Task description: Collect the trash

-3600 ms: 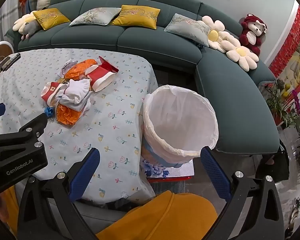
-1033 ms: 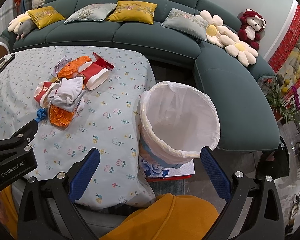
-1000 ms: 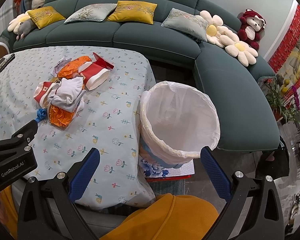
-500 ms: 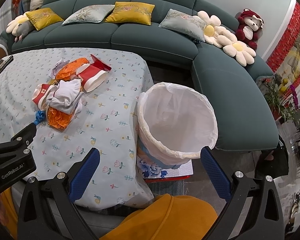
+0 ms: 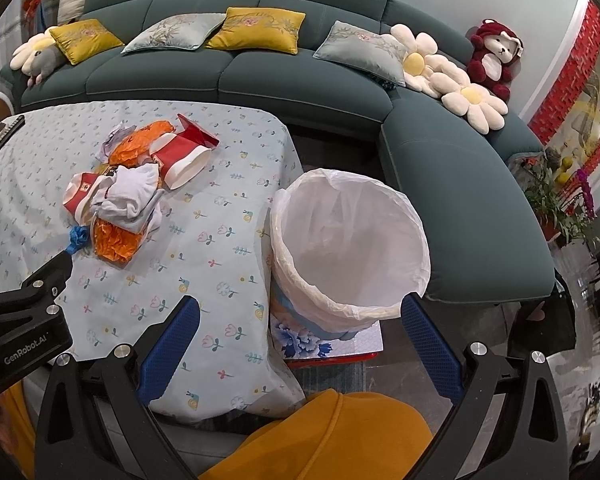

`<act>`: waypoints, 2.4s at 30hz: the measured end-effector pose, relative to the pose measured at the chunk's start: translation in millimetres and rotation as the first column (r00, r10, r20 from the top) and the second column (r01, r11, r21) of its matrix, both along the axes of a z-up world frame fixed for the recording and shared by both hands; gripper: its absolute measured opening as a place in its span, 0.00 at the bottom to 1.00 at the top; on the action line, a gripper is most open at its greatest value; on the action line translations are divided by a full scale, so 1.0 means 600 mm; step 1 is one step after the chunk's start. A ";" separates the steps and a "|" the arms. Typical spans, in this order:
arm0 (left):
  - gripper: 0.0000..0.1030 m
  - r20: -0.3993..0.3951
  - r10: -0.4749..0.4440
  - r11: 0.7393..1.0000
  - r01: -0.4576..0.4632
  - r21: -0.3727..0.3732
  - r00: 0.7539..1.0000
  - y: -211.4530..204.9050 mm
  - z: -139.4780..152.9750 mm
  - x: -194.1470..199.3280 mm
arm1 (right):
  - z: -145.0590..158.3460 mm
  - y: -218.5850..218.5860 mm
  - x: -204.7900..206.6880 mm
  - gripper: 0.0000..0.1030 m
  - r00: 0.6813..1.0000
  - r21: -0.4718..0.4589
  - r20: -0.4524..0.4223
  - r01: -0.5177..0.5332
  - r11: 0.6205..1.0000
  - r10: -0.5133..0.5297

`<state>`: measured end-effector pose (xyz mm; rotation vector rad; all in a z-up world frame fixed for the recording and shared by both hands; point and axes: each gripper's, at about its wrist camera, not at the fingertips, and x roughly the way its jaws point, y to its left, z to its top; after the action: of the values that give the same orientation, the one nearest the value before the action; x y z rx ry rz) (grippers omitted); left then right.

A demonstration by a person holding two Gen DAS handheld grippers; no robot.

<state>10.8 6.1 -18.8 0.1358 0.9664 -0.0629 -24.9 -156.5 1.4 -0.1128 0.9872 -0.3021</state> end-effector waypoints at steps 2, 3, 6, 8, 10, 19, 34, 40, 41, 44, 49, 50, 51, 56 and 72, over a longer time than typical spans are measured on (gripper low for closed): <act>0.92 -0.001 0.000 1.000 0.000 0.000 1.000 0.000 0.000 0.000 | 0.000 0.000 0.000 0.94 1.000 -0.001 0.000 -0.001 1.000 0.001; 0.92 -0.002 0.000 1.000 0.000 -0.001 1.000 0.000 0.000 0.000 | 0.001 0.000 0.000 0.94 1.000 -0.003 0.001 0.000 1.000 0.000; 0.92 -0.001 -0.001 1.000 0.001 -0.002 1.000 -0.002 0.002 0.000 | 0.003 0.000 0.000 0.94 1.000 -0.007 0.006 -0.001 1.000 0.001; 0.92 0.002 0.000 1.000 0.000 0.000 1.000 -0.002 0.003 0.000 | 0.005 0.001 0.001 0.94 1.000 -0.009 0.009 0.001 1.000 -0.001; 0.92 0.009 -0.001 1.000 0.001 -0.002 1.000 -0.002 0.005 0.000 | 0.006 0.001 0.001 0.94 1.000 -0.008 0.010 0.003 1.000 -0.003; 0.92 0.003 0.018 1.000 -0.018 -0.010 1.000 0.019 -0.012 0.011 | -0.005 0.002 0.008 0.94 1.000 0.007 0.010 0.021 1.000 -0.021; 0.91 -0.078 0.081 0.994 -0.086 -0.067 0.994 0.120 -0.097 0.095 | -0.042 0.029 0.070 0.93 1.000 0.042 -0.009 0.016 0.999 -0.016; 0.80 -0.101 0.056 0.994 -0.065 -0.088 0.993 0.132 -0.135 0.145 | -0.059 0.061 0.113 0.93 1.000 0.055 -0.015 -0.017 0.998 0.018; 0.78 -0.109 0.049 0.994 -0.059 -0.087 0.993 0.132 -0.141 0.151 | -0.062 0.067 0.120 0.93 1.000 0.056 -0.017 -0.023 0.998 0.024; 0.74 -0.133 0.038 0.995 -0.050 -0.089 0.990 0.132 -0.163 0.171 | -0.071 0.084 0.142 0.93 0.999 0.063 -0.023 -0.042 0.997 0.043; 0.53 -0.182 0.026 0.992 -0.049 -0.119 0.983 0.130 -0.193 0.194 | -0.083 0.108 0.176 0.93 0.997 0.084 -0.032 -0.063 0.994 0.066; 0.50 -0.188 0.027 0.991 -0.051 -0.125 0.982 0.131 -0.196 0.195 | -0.085 0.112 0.181 0.93 0.997 0.088 -0.033 -0.067 0.994 0.070; 0.39 -0.195 0.026 0.989 -0.053 -0.137 0.980 0.132 -0.199 0.197 | -0.087 0.118 0.190 0.93 0.996 0.095 -0.036 -0.074 0.993 0.077; 0.21 -0.217 0.029 0.983 -0.068 -0.173 0.976 0.146 -0.205 0.203 | -0.095 0.149 0.223 0.92 0.993 0.127 -0.036 -0.110 0.986 0.115; 0.17 -0.223 0.044 0.966 -0.098 -0.240 0.974 0.179 -0.182 0.198 | -0.175 0.241 0.309 0.50 0.969 0.194 -0.096 -0.206 0.959 0.228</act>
<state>129.3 113.2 -127.7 -0.1415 1.1716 -0.1348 160.4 -12.2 -103.5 -0.0712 1.1038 -0.0020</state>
